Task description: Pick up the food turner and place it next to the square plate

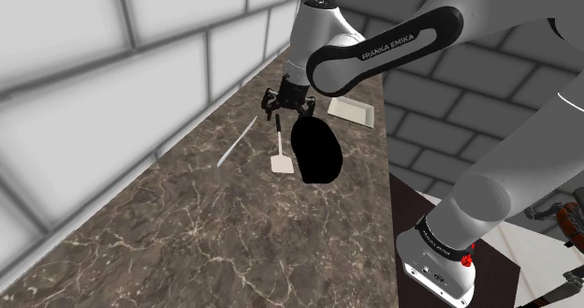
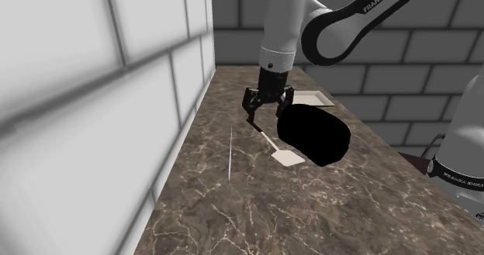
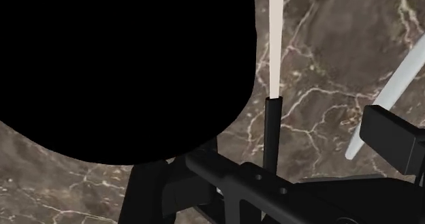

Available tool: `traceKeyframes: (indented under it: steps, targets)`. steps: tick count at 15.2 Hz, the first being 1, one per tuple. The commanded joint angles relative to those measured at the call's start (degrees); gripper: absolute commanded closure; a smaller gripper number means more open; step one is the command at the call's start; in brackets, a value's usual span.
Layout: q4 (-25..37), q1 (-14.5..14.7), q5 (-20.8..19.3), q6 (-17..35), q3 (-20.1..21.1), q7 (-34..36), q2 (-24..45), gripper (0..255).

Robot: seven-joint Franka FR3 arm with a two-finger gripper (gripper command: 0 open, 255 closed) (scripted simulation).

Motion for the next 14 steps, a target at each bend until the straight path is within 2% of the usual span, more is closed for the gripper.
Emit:
traceKeyframes:
  steps: [1,7,14]
  targets:
    - [0.5,0.0,-2.2,0.9,0.3,0.6,2.3,0]
    - [-0.2,-0.1,-6.1,4.6,-0.1,3.3,6.2,0]
    - [-0.2,0.0,-6.1,4.6,-0.2,3.3,6.2,0]
